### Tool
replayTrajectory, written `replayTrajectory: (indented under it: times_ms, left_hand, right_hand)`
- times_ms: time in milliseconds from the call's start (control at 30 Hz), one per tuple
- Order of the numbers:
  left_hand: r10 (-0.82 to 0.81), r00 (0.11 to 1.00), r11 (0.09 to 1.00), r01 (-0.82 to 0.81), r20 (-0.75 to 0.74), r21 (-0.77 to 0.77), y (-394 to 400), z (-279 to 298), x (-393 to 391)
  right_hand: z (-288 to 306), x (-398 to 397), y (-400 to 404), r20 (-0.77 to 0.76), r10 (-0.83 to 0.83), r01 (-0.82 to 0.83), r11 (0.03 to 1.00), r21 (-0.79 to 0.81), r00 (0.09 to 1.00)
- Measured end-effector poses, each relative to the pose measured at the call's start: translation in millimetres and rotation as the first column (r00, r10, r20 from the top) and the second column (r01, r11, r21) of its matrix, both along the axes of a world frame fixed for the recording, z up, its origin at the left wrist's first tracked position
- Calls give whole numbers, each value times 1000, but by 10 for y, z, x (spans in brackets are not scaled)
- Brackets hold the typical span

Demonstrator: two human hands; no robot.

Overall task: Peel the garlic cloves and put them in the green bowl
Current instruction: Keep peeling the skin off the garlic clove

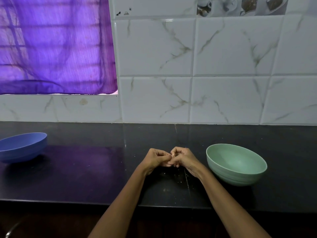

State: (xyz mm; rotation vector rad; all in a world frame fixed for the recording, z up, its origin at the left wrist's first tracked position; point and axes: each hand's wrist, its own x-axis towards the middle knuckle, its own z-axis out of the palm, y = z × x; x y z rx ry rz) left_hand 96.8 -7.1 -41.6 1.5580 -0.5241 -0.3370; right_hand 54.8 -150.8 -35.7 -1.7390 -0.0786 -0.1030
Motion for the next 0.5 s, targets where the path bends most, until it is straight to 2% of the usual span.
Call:
replayTrajectory:
  times_ms: [200, 333, 433, 500]
  left_hand:
    - [42, 999, 999, -42, -1, -34, -16, 2, -30]
    - [0, 998, 998, -4, -59, -68, 35, 33, -4]
    - [2, 999, 996, -6, -43, -85, 24, 24, 19]
    - [28, 999, 994, -31, -24, -109, -4, 2, 26]
  right_hand:
    - [-30, 5, 44, 12, -118, 118, 991, -56, 993]
    - [-41, -19, 59, 28, -97, 99, 991, -86, 995]
    - [-60, -16, 38, 57, -85, 90, 992, -85, 995]
    - [-68, -12, 26, 94, -132, 140, 986, -85, 987]
